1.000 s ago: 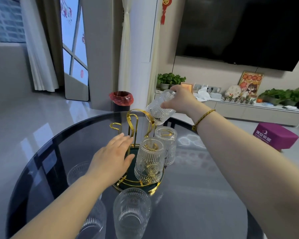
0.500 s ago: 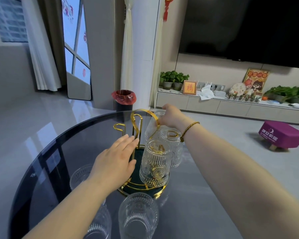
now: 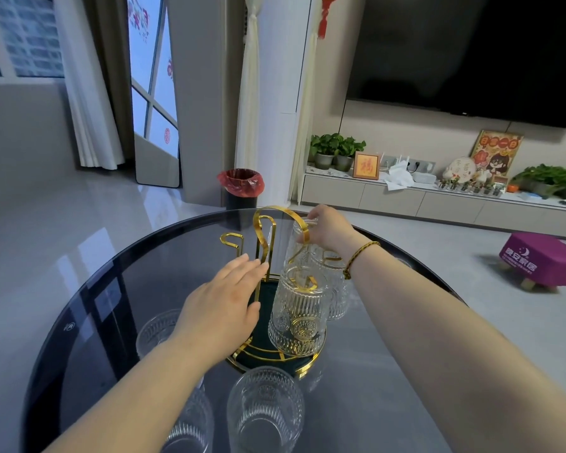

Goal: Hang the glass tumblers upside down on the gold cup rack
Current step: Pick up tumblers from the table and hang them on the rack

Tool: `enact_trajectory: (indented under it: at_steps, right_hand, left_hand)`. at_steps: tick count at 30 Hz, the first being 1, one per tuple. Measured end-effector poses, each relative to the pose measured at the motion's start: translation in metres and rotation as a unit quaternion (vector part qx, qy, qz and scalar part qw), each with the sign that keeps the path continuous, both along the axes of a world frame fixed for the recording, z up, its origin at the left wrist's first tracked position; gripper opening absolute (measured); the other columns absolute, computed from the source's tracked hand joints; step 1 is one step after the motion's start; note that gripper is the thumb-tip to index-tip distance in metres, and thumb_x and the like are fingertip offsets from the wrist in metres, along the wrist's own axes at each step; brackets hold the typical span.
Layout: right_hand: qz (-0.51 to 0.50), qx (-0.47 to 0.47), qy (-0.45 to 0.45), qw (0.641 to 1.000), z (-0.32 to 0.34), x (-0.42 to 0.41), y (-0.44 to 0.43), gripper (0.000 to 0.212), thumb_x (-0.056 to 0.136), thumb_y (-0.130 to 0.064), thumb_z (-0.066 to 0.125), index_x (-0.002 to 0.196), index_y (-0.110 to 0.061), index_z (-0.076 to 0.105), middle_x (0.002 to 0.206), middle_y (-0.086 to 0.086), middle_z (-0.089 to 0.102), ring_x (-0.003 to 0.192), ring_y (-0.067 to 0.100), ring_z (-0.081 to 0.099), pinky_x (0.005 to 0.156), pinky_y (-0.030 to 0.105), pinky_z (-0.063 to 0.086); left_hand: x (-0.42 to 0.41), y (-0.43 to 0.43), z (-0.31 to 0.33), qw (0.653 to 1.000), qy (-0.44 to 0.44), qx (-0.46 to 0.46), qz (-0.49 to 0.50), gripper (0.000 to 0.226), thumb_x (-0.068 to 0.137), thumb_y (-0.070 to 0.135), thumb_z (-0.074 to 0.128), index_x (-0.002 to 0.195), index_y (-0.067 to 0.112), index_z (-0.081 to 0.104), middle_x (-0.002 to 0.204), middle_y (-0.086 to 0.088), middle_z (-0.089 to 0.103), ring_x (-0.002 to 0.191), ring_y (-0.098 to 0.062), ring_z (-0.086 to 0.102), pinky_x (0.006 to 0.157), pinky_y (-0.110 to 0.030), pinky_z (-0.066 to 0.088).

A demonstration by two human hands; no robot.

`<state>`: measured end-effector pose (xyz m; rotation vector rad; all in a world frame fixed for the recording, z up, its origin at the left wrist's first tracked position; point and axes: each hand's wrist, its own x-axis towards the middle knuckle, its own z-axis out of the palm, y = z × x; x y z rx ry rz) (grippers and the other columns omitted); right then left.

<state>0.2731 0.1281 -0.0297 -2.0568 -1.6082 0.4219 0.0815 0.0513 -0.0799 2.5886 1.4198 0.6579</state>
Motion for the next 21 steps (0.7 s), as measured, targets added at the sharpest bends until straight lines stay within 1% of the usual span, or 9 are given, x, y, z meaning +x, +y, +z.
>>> enact_trajectory:
  at_steps: [6,9,12,14,16,17,19,21]
  right_hand:
    - [0.008,0.007,0.014,1.000,-0.002,0.004,0.001,0.055,0.071,-0.023,0.070,0.118,-0.009,0.045,0.115,0.012,0.056,0.086,0.019,0.046,0.069,0.029,0.042]
    - [0.009,0.019,0.020,1.000,-0.003,0.005,0.000,0.061,0.072,-0.025,0.069,0.123,-0.009,0.040,0.121,0.012,0.054,0.090,0.020,0.048,0.069,0.028,0.042]
    - [0.000,0.034,0.014,0.999,-0.002,0.005,-0.006,0.064,0.075,-0.027,0.067,0.128,-0.011,0.034,0.126,0.013,0.051,0.091,0.021,0.048,0.070,0.030,0.043]
    - [-0.006,0.060,0.011,0.998,0.000,0.007,-0.017,0.063,0.076,-0.031,0.064,0.128,-0.012,0.034,0.130,0.013,0.048,0.099,0.025,0.051,0.074,0.033,0.046]
    - [-0.012,0.093,0.008,0.996,0.002,0.012,-0.032,0.060,0.078,-0.032,0.062,0.127,-0.012,0.036,0.133,0.012,0.046,0.113,0.028,0.048,0.083,0.036,0.046]
    - [-0.016,0.109,0.012,0.994,0.003,0.015,-0.043,0.057,0.078,-0.032,0.061,0.126,-0.012,0.037,0.133,0.011,0.046,0.116,0.028,0.046,0.085,0.035,0.044]
    - [-0.029,0.140,0.037,0.989,0.002,0.023,-0.066,0.052,0.079,-0.030,0.061,0.123,-0.011,0.041,0.131,0.010,0.047,0.116,0.026,0.045,0.083,0.031,0.040]
    - [-0.043,0.169,0.063,0.983,-0.004,0.029,-0.092,0.047,0.079,-0.027,0.061,0.120,-0.010,0.044,0.128,0.010,0.049,0.116,0.024,0.044,0.085,0.030,0.037]
  left_hand:
    - [0.001,0.000,-0.001,1.000,-0.004,0.003,0.006,0.054,0.091,0.028,0.041,0.138,0.033,0.014,0.151,0.012,0.016,0.138,-0.004,0.009,0.103,-0.031,0.036]
    - [0.001,0.000,-0.002,1.000,-0.005,0.003,0.008,0.054,0.091,0.028,0.041,0.138,0.033,0.014,0.151,0.013,0.016,0.138,-0.004,0.008,0.103,-0.031,0.036]
    - [0.001,-0.001,-0.002,1.000,-0.007,0.004,0.007,0.054,0.090,0.027,0.042,0.138,0.032,0.015,0.151,0.011,0.017,0.138,-0.005,0.008,0.104,-0.033,0.035]
    - [0.001,-0.001,-0.003,1.000,-0.001,0.005,0.003,0.056,0.090,0.027,0.043,0.138,0.030,0.015,0.151,0.009,0.017,0.139,-0.006,0.007,0.109,-0.033,0.025]
    - [0.001,-0.001,-0.002,1.000,0.005,0.005,-0.006,0.056,0.090,0.028,0.044,0.139,0.027,0.015,0.152,0.007,0.017,0.139,-0.008,0.005,0.113,-0.031,0.008]
    - [0.001,-0.001,0.000,1.000,0.008,0.001,-0.010,0.056,0.090,0.029,0.043,0.139,0.026,0.015,0.152,0.006,0.017,0.139,-0.009,0.004,0.112,-0.030,0.002]
    - [0.000,-0.003,0.004,1.000,0.011,-0.014,-0.015,0.054,0.091,0.032,0.041,0.139,0.024,0.016,0.152,0.005,0.017,0.139,-0.009,0.004,0.113,-0.031,-0.002]
    - [-0.002,-0.010,0.008,1.000,0.004,-0.025,-0.015,0.053,0.092,0.033,0.039,0.139,0.023,0.017,0.152,0.005,0.017,0.139,-0.010,0.005,0.114,-0.032,-0.001]
